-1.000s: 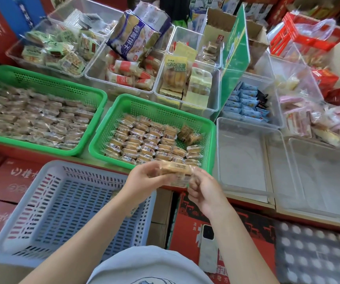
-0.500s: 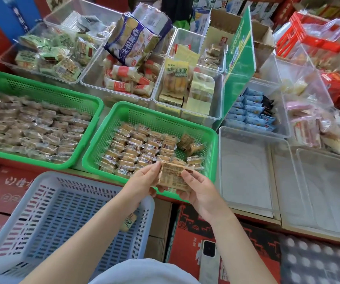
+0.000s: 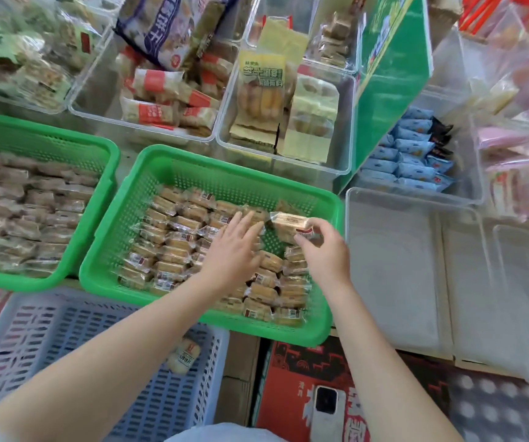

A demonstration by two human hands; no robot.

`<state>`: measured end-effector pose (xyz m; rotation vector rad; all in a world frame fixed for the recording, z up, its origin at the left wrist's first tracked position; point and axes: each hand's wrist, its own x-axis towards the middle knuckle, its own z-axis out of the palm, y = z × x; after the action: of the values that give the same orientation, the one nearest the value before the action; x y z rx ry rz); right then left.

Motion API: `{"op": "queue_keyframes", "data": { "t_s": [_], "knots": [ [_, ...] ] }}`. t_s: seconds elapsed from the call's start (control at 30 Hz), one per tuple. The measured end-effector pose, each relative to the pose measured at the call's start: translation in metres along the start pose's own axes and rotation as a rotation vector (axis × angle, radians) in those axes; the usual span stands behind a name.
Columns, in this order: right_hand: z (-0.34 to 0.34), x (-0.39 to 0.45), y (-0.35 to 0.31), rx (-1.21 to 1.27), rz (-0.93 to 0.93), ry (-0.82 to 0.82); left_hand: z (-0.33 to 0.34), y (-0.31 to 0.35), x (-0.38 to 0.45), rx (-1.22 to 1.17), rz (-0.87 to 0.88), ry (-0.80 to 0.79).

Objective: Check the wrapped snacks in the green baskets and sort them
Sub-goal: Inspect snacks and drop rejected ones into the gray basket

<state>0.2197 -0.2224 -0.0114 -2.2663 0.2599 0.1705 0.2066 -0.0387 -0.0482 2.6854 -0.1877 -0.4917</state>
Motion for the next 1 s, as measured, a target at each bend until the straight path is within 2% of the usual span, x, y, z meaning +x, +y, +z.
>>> {"op": "queue_keyframes", "data": {
  "t_s": [0.17,0.4,0.53,0.6,0.7,0.87,1.0],
  "knots": [
    [0.028,0.015,0.009,-0.33,-0.261,-0.033,0.023,-0.032,0.018,0.177,0.069,-0.042],
    [0.063,0.027,0.024,-0.601,-0.442,-0.043,0.031,-0.034,0.014,0.156,0.058,0.005],
    [0.059,0.033,0.024,-0.599,-0.481,0.031,0.031,-0.028,0.017,0.13,0.159,0.156],
    [0.051,0.041,0.021,-0.534,-0.475,0.085,0.032,-0.025,0.023,0.169,0.24,0.16],
    [0.043,0.06,0.015,-0.474,-0.387,0.111,0.032,-0.02,0.033,0.271,0.235,0.029],
    [0.047,0.086,0.011,-0.544,-0.118,-0.133,0.031,-0.018,0.038,0.288,0.204,-0.029],
    [0.053,0.085,0.015,-0.681,-0.091,-0.217,0.016,-0.002,0.055,0.291,0.165,-0.053]
  ]
}}
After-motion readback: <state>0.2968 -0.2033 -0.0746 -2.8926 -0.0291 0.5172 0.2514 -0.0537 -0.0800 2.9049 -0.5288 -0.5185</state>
